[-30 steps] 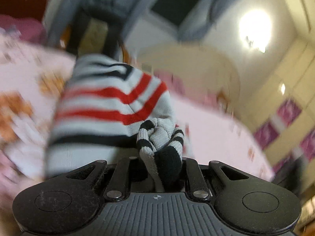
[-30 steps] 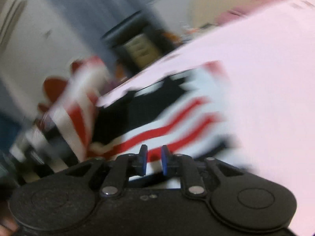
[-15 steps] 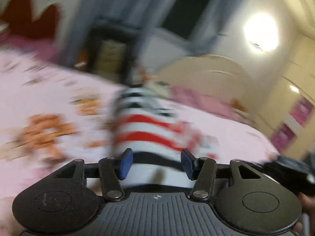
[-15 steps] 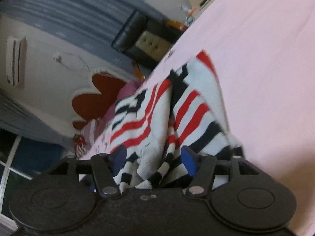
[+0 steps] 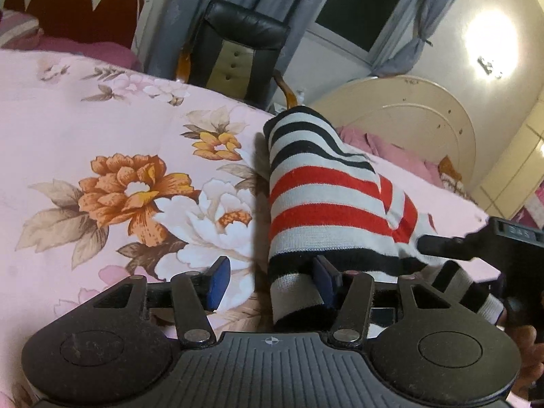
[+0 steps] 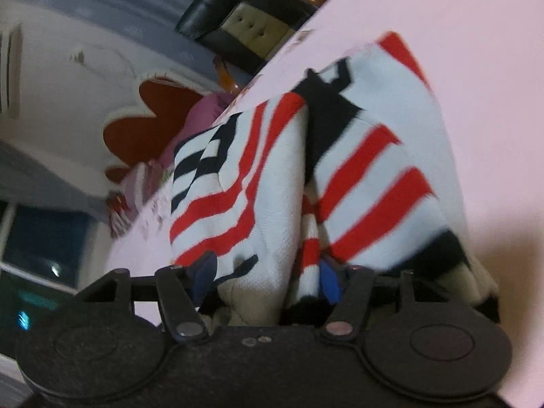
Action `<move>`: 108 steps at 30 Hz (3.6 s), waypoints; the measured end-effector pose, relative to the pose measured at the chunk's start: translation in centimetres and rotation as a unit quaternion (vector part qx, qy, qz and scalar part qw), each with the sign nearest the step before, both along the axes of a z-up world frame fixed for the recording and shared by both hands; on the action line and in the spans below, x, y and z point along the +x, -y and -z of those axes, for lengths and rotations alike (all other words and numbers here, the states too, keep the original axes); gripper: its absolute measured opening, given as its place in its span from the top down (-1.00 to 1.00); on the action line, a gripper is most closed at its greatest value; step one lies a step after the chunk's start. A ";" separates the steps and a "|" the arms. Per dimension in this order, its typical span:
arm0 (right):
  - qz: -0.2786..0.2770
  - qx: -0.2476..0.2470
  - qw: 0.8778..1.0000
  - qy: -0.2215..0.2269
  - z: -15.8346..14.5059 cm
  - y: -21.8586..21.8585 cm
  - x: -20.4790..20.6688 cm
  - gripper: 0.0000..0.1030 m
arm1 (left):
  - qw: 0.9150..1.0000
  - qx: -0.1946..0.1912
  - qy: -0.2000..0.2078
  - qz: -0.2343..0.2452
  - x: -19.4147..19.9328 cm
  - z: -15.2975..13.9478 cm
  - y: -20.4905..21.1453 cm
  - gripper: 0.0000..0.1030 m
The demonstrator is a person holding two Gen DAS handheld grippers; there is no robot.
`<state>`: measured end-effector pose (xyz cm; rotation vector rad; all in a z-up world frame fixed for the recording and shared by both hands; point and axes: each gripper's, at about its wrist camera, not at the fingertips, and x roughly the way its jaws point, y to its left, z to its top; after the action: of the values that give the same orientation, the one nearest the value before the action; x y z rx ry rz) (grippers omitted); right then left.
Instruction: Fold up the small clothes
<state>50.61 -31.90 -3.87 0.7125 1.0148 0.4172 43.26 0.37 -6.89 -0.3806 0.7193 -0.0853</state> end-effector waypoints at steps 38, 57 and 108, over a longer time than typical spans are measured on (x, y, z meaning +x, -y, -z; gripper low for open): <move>-0.045 -0.230 0.929 0.286 -7.6 3.5 -11.4 0.68 | 0.984 0.134 0.049 0.107 -0.1 -3.7 7.9 -0.08; -0.048 -0.339 0.910 0.232 -5.3 1.1 -12.4 0.67 | 0.985 0.129 0.072 0.090 -1.2 -4.4 6.7 -0.08; -0.061 -0.406 0.892 0.188 -2.7 -1.2 -8.2 0.81 | 0.978 0.166 0.006 0.126 -0.2 -3.9 7.4 -0.45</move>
<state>42.39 -30.73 -1.16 -0.1874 0.7621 0.1892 43.10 -7.06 -3.03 0.0317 0.7525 -0.2034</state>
